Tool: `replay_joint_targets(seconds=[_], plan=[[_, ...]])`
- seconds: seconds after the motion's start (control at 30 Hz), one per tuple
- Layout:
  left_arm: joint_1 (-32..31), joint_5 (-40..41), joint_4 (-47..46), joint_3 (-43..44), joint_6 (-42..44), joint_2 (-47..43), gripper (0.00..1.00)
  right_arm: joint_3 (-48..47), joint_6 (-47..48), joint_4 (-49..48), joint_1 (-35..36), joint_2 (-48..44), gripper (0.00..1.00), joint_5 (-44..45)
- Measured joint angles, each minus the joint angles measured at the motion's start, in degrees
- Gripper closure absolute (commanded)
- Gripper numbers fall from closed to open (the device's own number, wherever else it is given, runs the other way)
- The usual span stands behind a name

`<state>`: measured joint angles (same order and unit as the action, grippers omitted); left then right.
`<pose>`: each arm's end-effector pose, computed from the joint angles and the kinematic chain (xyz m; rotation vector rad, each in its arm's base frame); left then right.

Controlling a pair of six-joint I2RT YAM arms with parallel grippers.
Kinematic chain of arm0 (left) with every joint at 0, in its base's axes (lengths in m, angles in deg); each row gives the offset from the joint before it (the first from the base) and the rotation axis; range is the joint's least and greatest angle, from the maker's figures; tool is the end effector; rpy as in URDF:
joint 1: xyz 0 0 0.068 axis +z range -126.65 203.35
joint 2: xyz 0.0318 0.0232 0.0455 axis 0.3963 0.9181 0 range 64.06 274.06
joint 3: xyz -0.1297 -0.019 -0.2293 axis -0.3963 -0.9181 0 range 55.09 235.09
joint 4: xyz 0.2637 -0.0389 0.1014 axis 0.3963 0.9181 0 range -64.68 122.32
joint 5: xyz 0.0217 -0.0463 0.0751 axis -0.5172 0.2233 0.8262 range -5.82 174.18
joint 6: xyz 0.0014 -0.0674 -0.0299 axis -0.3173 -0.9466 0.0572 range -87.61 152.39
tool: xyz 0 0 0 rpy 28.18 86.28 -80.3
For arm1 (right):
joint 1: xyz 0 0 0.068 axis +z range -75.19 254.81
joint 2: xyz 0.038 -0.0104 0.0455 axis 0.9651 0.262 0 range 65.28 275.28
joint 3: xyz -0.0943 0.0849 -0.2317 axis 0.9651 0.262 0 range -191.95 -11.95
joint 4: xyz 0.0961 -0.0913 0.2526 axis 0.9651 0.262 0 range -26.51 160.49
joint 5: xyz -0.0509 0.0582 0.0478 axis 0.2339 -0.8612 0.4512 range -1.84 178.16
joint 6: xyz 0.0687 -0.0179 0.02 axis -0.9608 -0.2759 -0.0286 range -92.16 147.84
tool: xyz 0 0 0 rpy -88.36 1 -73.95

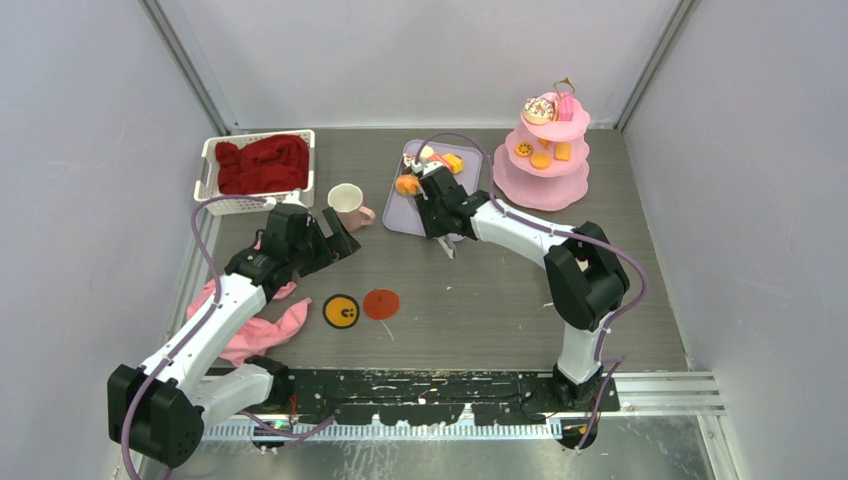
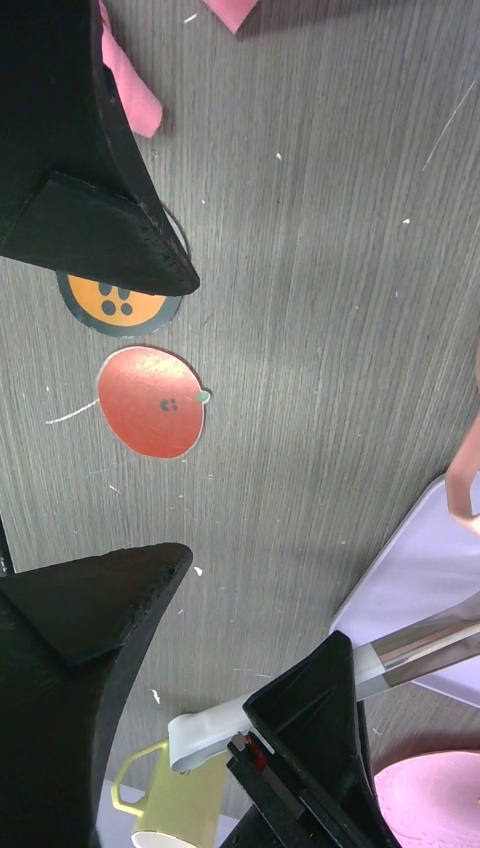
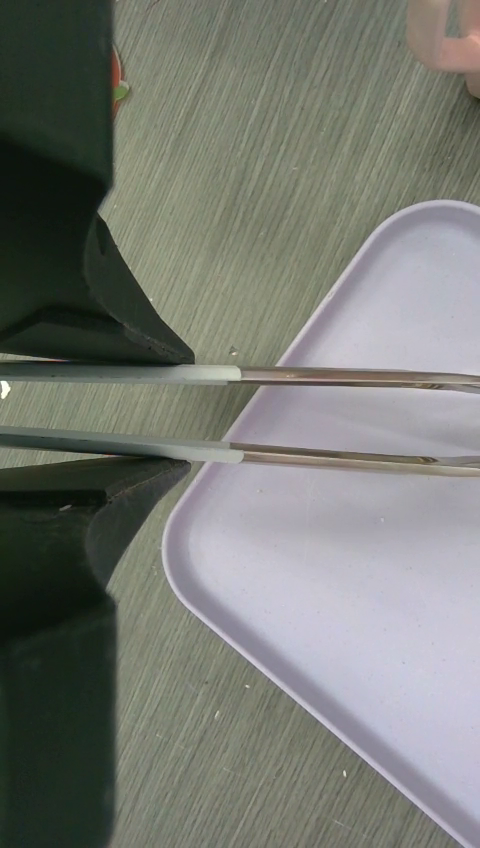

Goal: Serve the afternoon tea

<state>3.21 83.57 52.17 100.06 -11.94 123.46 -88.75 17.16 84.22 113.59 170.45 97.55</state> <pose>0.2520 -0.0931 0.2343 -0.4899 2.3126 -0.5814 0.3502 0.2687 0.1821 -0.5158 2.3664 0.1970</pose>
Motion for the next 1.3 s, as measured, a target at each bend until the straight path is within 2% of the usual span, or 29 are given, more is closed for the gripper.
replay_joint_targets(seconds=[0.1,0.13,0.4,0.77,1.03,1.17,1.3], plan=[[0.0,0.0,0.0,0.0,0.0,0.0,0.07,0.0,0.0,0.0,0.0,0.0,0.98,0.0],[0.0,0.0,0.0,0.0,0.0,0.0,0.07,0.0,0.0,0.0,0.0,0.0,0.99,0.0],[0.0,0.0,0.0,0.0,0.0,0.1,0.07,4.9,0.0,-0.2,0.0,-4.0,0.99,0.3],[0.0,-0.1,-0.1,0.0,0.0,1.0,0.07,12.9,-0.3,1.0,0.0,-16.1,0.99,1.1],[0.0,-0.6,-0.3,0.0,0.0,1.7,0.07,14.0,-0.5,1.8,-0.1,-21.1,0.99,4.9],[0.0,-0.6,-0.3,0.0,0.0,1.7,0.07,15.3,-0.5,2.0,-2.0,-22.2,0.99,5.6],[0.0,-0.6,-0.3,0.0,0.0,1.7,0.07,17.4,-0.7,2.0,-7.1,-23.2,0.99,5.9]])
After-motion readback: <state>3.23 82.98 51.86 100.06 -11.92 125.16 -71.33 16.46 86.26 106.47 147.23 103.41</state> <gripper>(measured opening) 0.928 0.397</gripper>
